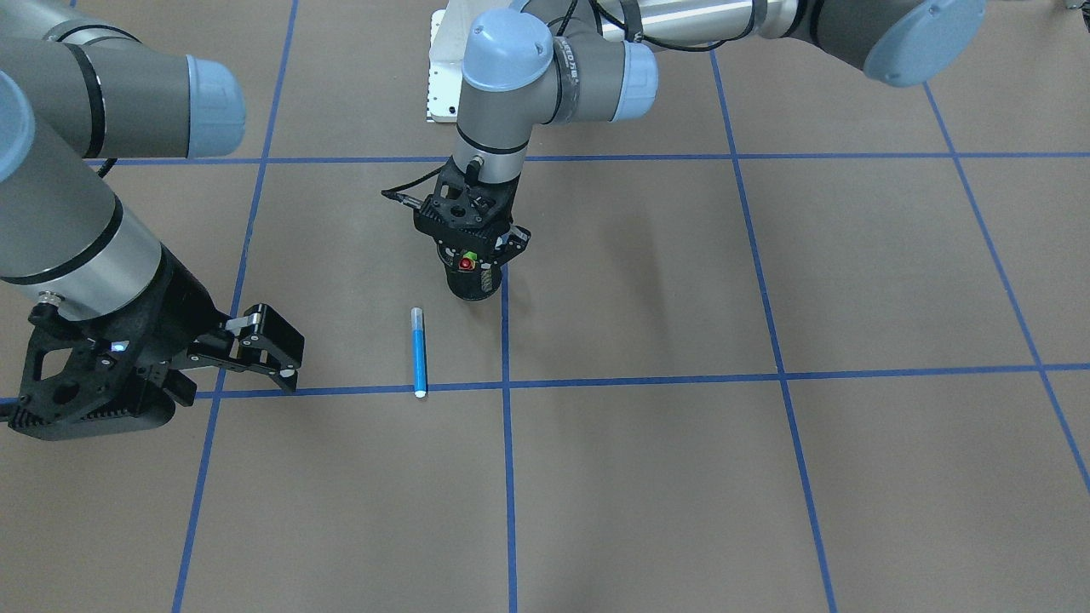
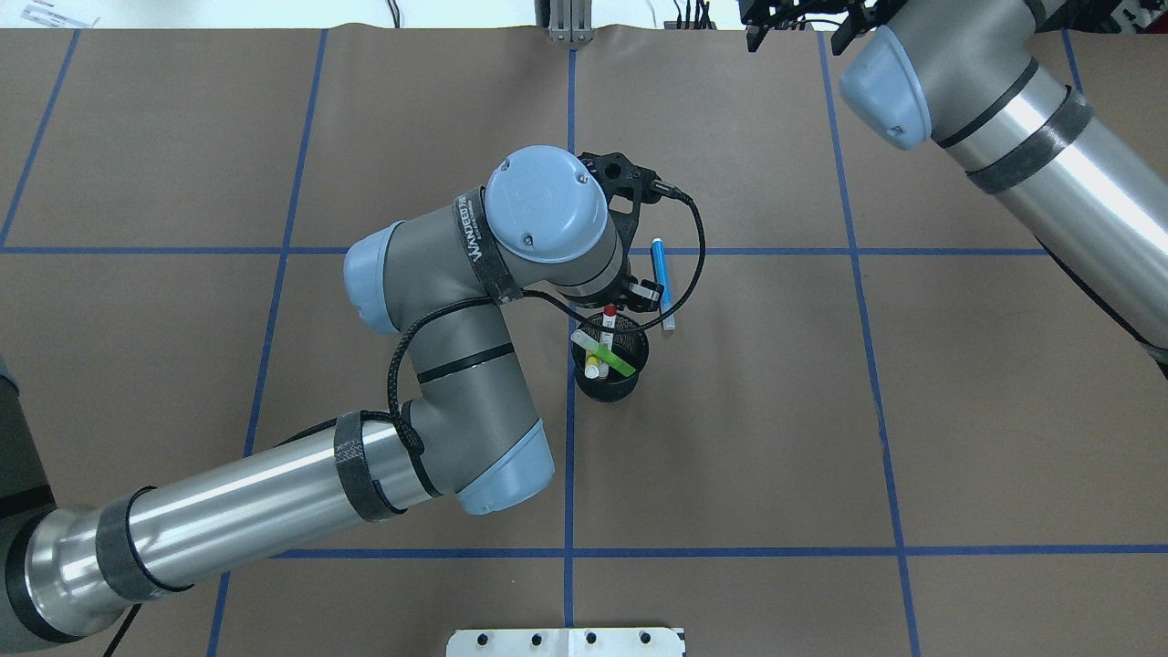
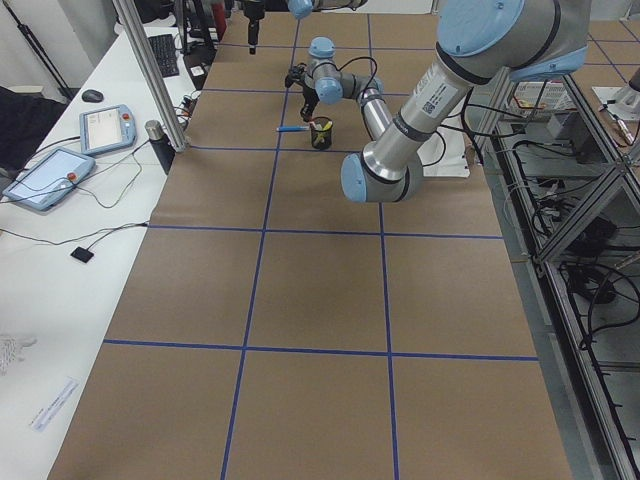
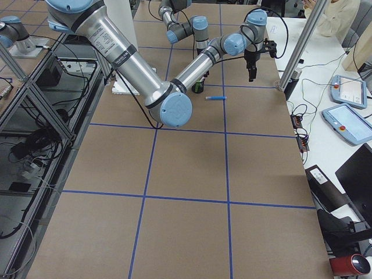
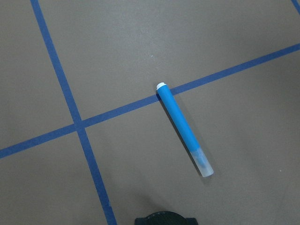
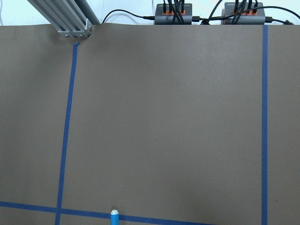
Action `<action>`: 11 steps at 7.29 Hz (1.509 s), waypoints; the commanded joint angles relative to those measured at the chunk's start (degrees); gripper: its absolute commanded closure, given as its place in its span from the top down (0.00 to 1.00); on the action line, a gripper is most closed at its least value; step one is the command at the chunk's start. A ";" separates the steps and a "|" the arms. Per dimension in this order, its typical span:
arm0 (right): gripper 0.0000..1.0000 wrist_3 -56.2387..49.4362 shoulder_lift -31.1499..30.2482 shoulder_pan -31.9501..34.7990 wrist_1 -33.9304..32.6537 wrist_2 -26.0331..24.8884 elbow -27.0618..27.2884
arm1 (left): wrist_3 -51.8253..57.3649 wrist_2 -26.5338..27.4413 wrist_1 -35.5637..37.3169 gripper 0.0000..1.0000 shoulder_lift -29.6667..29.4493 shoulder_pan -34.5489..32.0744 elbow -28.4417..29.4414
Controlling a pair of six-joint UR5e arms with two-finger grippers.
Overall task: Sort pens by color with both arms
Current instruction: 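Reach the left gripper into the cup and grasp the red-capped marker, then lift the red-capped marker out and lay it beside the blue marker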
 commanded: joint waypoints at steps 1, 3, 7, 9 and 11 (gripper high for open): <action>0.99 -0.08 0.00 0.09 0.13 0.00 -0.05 | 0.00 -0.17 -0.09 0.16 -0.16 -0.04 -0.26; 0.99 0.01 0.00 0.36 0.83 0.09 -0.05 | 0.18 -0.53 0.96 0.13 -0.42 -0.04 -2.36; 0.99 0.10 0.00 0.36 0.83 0.09 0.04 | 0.88 -2.64 6.33 0.12 -3.05 -3.45 -9.14; 0.99 0.18 0.00 0.27 0.92 0.09 0.04 | 0.88 -3.42 5.89 0.11 -5.07 -7.14 -6.44; 0.99 0.10 0.00 0.27 0.92 0.09 0.04 | 0.97 -4.83 2.32 0.11 -11.03 -11.02 5.64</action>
